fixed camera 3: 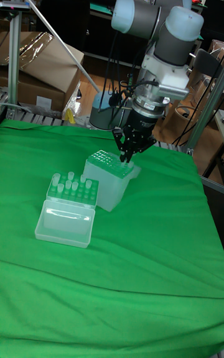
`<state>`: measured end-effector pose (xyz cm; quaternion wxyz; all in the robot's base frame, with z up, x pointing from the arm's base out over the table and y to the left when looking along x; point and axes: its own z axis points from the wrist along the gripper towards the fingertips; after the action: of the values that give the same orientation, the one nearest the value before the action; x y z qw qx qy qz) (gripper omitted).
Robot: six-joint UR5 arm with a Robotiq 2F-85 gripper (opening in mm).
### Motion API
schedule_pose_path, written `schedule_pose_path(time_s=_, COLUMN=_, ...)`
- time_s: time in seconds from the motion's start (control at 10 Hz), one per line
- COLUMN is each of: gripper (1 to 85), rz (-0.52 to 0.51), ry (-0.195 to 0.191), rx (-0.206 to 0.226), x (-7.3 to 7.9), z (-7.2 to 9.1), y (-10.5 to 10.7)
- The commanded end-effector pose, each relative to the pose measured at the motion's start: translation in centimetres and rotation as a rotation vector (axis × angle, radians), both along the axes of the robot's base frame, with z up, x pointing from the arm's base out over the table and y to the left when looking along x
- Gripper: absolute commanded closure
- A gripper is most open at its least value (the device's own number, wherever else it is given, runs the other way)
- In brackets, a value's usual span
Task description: Insert a large pipette tip into the holder for large pipette tips
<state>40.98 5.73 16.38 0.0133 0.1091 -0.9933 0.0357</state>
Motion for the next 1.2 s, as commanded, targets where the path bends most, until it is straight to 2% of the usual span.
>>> schedule_pose_path(time_s=0.0, gripper=84.7, rz=-0.011, ry=0.024, rx=0.011, x=-0.5, z=2.4, y=0.1)
schedule_pose_path(time_s=0.5, gripper=84.7, rz=0.015, ry=0.075, rx=0.023, x=-0.5, z=5.1, y=-0.9)
schedule_pose_path(time_s=1.1, gripper=84.7, rz=0.044, ry=0.151, rx=0.035, x=-3.0, z=9.9, y=-2.6)
